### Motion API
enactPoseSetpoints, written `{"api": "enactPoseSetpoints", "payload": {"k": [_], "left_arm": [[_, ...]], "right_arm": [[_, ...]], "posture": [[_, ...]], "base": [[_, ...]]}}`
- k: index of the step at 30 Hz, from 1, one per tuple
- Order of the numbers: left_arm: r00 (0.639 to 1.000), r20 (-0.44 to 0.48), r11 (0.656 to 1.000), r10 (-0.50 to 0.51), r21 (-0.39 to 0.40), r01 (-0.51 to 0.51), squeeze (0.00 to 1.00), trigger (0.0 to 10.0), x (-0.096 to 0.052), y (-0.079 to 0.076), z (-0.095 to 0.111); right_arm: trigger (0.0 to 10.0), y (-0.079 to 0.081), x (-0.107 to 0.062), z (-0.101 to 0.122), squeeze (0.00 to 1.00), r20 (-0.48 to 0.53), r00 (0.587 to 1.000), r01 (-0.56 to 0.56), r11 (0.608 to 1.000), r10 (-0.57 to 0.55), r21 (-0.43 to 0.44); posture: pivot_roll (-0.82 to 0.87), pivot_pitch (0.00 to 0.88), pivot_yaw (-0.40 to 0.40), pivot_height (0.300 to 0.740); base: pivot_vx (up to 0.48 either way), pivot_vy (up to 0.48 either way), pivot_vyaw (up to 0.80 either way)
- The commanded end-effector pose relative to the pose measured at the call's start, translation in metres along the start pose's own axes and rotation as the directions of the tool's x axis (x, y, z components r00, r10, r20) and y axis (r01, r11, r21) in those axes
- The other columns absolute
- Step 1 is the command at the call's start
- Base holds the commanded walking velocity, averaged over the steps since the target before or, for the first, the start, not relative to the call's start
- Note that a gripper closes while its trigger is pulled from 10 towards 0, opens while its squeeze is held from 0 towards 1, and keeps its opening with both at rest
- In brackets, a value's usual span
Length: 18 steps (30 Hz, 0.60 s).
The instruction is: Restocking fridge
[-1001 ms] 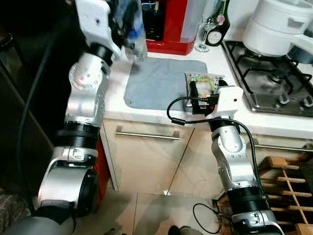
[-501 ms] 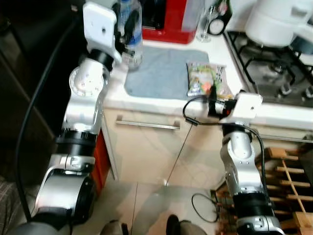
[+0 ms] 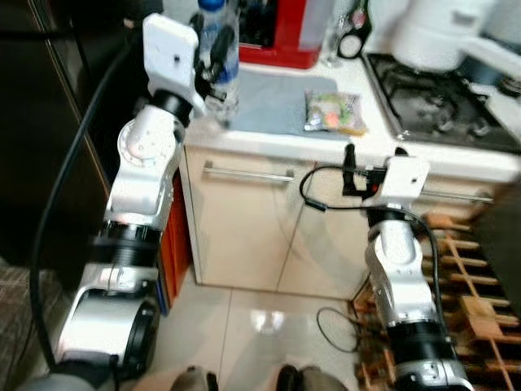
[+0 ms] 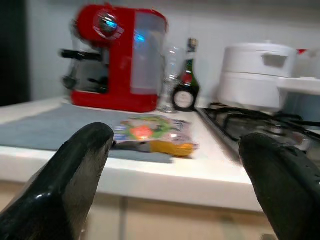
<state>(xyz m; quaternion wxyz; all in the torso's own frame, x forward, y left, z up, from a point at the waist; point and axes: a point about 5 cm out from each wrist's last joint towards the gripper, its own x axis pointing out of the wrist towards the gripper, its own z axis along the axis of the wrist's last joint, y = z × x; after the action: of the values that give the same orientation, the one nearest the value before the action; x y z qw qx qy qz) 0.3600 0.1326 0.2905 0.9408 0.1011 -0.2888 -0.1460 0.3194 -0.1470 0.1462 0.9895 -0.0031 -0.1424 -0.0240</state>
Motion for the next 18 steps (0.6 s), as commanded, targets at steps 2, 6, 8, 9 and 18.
{"api": "enactPoseSetpoints", "payload": {"k": [2,6,8,9,18], "left_arm": [[0.999,0.034,1.0,-0.005,-0.001,0.006,0.0,10.0,0.002,0.0,0.009],[0.999,0.032,1.0,-0.007,-0.014,0.007,0.0,10.0,0.001,-0.004,0.009],[0.999,0.031,1.0,-0.006,-0.02,0.007,0.0,10.0,0.0,-0.005,0.009],[1.0,0.031,1.0,-0.006,-0.024,0.006,0.0,10.0,0.0,-0.006,0.009],[1.0,0.02,0.999,-0.012,-0.052,0.013,0.0,10.0,-0.003,-0.012,0.007]], "right_arm": [[10.0,-0.002,0.001,0.001,0.23,0.007,1.0,0.005,1.0,-0.005,-0.01],[10.0,-0.003,-0.001,-0.003,0.23,-0.011,1.0,0.005,1.0,-0.005,-0.008],[10.0,-0.003,-0.002,-0.004,0.23,-0.016,1.0,0.005,1.0,-0.005,-0.007],[10.0,-0.003,-0.002,-0.005,0.23,-0.018,1.0,0.004,1.0,-0.004,-0.007],[10.0,-0.001,-0.003,-0.008,0.23,-0.031,0.999,-0.012,1.0,0.012,-0.01]], "posture": [[-0.04,0.0,-0.034,0.74],[-0.04,0.0,-0.034,0.74],[-0.05,0.0,-0.034,0.74],[-0.05,0.0,-0.034,0.74],[-0.05,0.0,-0.032,0.74]], "base": [[-0.259,0.0,0.0],[-0.254,0.0,0.0],[-0.255,0.0,0.0],[-0.255,0.0,0.0],[-0.254,0.0,0.0]]}}
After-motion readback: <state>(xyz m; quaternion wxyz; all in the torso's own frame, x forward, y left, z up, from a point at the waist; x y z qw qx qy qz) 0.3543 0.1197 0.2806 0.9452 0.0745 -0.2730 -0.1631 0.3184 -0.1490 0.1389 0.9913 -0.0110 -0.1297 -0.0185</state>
